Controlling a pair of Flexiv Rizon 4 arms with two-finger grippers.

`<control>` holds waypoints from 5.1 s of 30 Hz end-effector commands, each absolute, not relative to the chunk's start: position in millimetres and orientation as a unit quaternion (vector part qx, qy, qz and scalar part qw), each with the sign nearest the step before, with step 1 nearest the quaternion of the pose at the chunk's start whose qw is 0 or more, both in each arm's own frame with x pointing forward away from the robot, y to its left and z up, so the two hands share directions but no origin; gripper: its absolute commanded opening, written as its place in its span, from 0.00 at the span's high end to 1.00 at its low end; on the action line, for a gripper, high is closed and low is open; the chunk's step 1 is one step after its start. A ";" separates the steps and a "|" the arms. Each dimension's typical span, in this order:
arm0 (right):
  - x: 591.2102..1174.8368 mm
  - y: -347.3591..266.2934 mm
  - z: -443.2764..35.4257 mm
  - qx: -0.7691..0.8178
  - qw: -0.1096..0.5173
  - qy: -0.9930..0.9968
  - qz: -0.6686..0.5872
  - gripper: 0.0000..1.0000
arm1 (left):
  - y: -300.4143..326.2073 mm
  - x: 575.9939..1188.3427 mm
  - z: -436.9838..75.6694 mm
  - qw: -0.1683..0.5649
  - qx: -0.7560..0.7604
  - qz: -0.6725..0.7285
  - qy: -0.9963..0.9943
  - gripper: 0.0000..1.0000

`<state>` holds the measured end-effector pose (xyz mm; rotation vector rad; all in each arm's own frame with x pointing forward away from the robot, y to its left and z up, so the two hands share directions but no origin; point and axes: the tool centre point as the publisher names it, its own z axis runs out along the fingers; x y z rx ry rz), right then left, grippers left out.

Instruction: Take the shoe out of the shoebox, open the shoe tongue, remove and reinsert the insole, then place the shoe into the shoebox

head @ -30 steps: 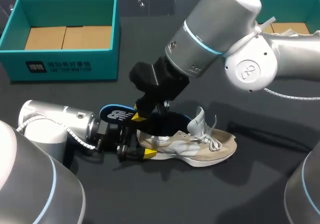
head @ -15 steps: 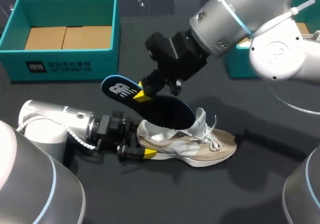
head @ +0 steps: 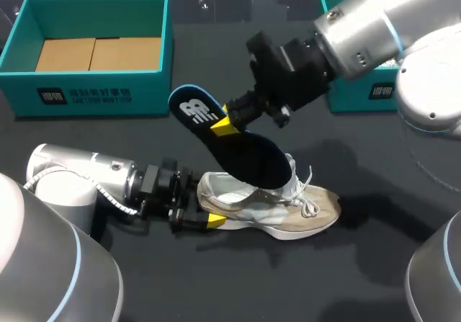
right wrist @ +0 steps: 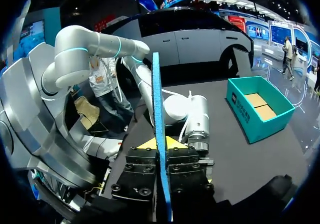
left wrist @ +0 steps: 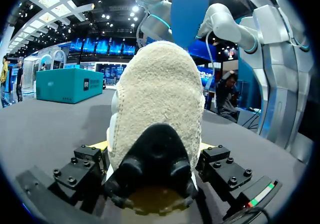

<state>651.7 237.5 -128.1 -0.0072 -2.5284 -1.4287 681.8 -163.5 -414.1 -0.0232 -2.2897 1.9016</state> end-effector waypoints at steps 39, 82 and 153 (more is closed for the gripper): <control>600.5 157.0 -110.3 -0.063 0.101 -0.751 -0.649 1.00 | -161.8 680.8 -416.7 0.082 -0.007 0.637 -0.766 1.00; 598.4 148.8 -96.5 -0.087 0.091 -0.748 -0.652 1.00 | -139.2 678.6 -400.0 0.063 0.006 0.555 -0.829 0.00; 598.4 148.8 -96.5 -0.087 0.091 -0.748 -0.652 1.00 | -133.6 696.3 -365.8 0.016 -0.022 0.098 -0.995 0.00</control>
